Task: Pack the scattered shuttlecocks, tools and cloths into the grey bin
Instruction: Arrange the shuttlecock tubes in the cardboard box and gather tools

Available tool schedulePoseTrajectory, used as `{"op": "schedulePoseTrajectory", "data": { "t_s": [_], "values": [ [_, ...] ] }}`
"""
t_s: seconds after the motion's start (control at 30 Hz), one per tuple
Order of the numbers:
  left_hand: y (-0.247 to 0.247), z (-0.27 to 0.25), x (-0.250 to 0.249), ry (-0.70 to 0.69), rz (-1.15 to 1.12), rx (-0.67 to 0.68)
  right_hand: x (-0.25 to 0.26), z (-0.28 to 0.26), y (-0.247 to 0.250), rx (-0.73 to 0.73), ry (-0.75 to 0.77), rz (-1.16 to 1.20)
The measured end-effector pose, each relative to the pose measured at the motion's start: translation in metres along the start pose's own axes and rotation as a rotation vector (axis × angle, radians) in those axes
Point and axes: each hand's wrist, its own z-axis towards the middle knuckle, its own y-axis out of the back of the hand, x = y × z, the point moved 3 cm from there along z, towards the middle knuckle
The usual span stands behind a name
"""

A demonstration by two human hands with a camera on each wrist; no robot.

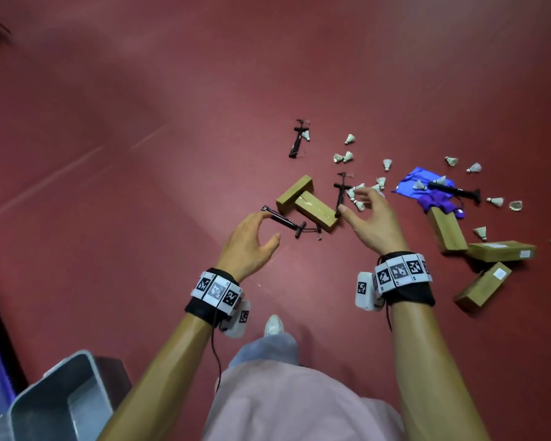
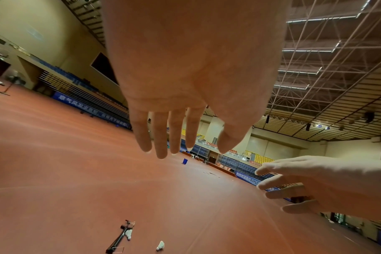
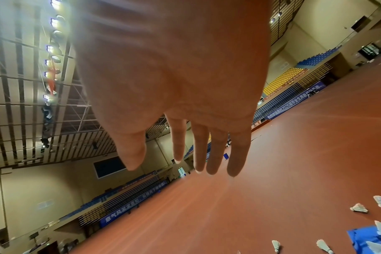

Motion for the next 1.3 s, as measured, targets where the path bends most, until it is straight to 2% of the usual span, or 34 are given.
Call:
{"op": "schedulePoseTrajectory", "data": {
  "t_s": [0.2, 0.33, 0.53, 0.83, 0.9, 0.97, 1.07, 1.2, 1.3],
  "values": [
    [0.030, 0.123, 0.022, -0.075, 0.018, 0.099, 0.043, 0.083, -0.030, -0.044, -0.022, 0.067],
    [0.034, 0.196, 0.020, -0.102, 0.036, 0.155, 0.040, 0.126, -0.032, -0.020, -0.055, 0.052],
    [0.006, 0.313, -0.003, -0.185, 0.072, 0.266, -0.007, 0.211, -0.008, -0.093, -0.136, 0.057],
    [-0.026, 0.552, -0.052, -0.241, 0.198, 0.281, -0.097, 0.430, 0.051, -0.234, -0.241, 0.086],
    [-0.037, 0.603, -0.056, -0.238, 0.241, 0.312, -0.117, 0.479, 0.049, -0.170, -0.265, 0.047],
    [-0.055, 0.651, -0.053, -0.240, 0.300, 0.356, -0.133, 0.529, 0.039, -0.047, -0.279, -0.051],
    [-0.092, 0.708, -0.026, -0.244, 0.451, 0.455, -0.156, 0.588, 0.007, 0.140, -0.288, -0.216],
    [-0.155, 0.761, 0.046, -0.219, 0.716, 0.602, -0.204, 0.628, -0.064, 0.314, -0.290, -0.246],
    [-0.211, 0.779, 0.114, -0.150, 0.812, 0.707, -0.260, 0.629, -0.126, 0.406, -0.338, -0.297]
  ]
}}
